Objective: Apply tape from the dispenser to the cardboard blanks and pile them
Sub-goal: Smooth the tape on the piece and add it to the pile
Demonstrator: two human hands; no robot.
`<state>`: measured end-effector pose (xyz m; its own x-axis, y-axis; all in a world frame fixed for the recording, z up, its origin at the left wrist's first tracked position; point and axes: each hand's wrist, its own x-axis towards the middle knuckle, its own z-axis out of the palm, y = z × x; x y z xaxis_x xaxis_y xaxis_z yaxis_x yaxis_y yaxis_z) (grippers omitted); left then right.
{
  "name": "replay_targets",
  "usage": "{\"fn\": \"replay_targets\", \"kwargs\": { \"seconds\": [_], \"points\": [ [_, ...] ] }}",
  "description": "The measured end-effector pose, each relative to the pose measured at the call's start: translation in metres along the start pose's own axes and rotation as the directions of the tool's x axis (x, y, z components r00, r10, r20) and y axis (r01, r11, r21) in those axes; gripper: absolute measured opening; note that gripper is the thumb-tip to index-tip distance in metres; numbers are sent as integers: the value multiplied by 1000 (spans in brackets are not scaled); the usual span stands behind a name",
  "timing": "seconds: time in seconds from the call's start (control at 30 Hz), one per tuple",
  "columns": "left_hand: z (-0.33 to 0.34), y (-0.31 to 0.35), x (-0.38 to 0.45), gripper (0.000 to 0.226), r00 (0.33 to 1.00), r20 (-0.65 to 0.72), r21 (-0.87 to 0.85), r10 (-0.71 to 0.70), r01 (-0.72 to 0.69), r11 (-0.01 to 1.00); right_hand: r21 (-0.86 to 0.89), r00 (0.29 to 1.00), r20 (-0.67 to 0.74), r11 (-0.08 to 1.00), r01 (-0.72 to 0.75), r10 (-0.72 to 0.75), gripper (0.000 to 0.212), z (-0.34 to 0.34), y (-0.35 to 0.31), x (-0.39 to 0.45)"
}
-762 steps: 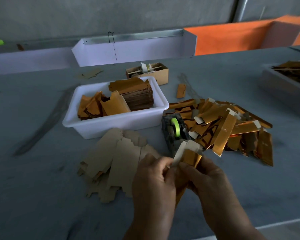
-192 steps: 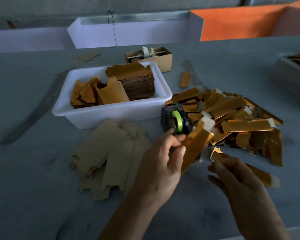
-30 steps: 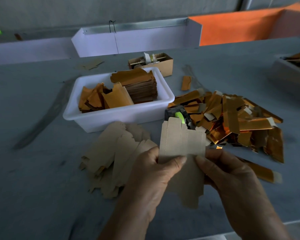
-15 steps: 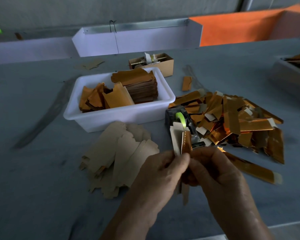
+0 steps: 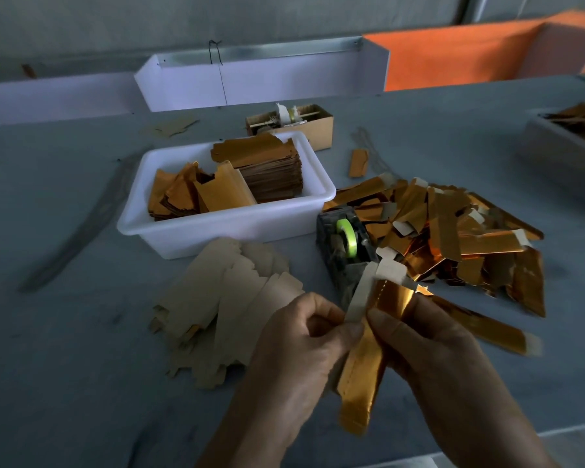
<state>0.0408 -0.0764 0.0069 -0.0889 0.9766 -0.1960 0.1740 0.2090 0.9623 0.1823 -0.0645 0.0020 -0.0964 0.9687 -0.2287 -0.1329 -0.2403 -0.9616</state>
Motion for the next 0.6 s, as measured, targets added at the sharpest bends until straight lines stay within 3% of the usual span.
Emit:
{"fn": "replay_targets", "kwargs": {
  "seconds": [0.1,0.2,0.27,0.33,0.37,0.43,0.53,0.6],
  "points": [
    [5,-2,-2,9,986,-137,53,91,-84,995,14,999,-47,1000,-3,4,23,3,3,1],
    [14,-5,-5,9,934,-248,268,259,-191,944,24,997,-75,1000,-9,10,21,5,7,2],
    [19,-5,-7,13,849,-235,565,473,-277,777,27,996,-87,1000,3,-1,18,8,7,2],
    [26,-7,-10,23,761,-105,805,641,-314,504,38,996,-93,999,8,-4,15,9,5,1],
    [32,-8,-13,25,744,-40,871,667,-301,388,42,995,-95,999,1,3,15,9,3,0],
    [43,-9,-19,33,773,10,922,634,-252,293,46,996,-87,999,-28,32,22,6,2,-2],
    [50,-13,-22,39,865,56,915,499,-244,321,4,995,-80,998,-62,62,28,-2,2,-6],
    [54,-16,-24,29,831,97,899,548,-310,309,-68,993,-86,994,-88,82,26,-9,4,-8]
  ]
}}
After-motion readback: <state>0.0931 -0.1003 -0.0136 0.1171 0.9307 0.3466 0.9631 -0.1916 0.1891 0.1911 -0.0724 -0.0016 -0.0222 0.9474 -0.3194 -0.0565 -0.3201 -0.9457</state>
